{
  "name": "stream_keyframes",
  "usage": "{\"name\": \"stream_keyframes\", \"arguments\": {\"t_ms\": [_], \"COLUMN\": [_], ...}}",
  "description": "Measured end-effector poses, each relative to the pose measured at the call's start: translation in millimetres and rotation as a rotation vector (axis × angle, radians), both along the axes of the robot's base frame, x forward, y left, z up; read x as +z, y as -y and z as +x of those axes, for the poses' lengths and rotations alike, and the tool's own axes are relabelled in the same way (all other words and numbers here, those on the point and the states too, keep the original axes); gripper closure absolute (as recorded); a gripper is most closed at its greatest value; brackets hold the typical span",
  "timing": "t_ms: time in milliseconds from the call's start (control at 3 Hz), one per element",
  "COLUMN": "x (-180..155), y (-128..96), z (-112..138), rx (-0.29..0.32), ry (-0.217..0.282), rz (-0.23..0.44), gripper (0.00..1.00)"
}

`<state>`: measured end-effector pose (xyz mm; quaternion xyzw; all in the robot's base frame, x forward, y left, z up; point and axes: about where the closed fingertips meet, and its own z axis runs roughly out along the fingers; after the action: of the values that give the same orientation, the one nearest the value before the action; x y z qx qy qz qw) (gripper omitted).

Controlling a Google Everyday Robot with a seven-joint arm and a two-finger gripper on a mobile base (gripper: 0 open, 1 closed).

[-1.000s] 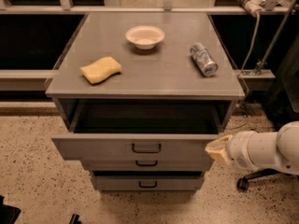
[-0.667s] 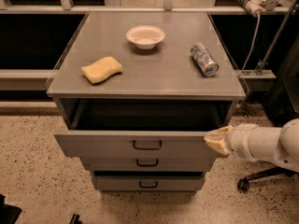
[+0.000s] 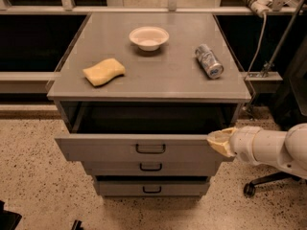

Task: Close top drawer

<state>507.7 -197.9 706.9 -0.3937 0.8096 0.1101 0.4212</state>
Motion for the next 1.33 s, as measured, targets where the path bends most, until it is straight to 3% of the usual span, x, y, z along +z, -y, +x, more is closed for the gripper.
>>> {"name": "stream_keyframes", "arguments": {"t_ms": [667,1000,1333], "x": [-40,-53,-53], "y": [5,-11,-11], "z": [-23,4,3], "rx": [-0.120,-0.115,-0.115], "ry": [0.039,0.138,0.140], "rz": [-0.122,-0.170,-0.170], "gripper": [1.00,1.00,1.00]}}
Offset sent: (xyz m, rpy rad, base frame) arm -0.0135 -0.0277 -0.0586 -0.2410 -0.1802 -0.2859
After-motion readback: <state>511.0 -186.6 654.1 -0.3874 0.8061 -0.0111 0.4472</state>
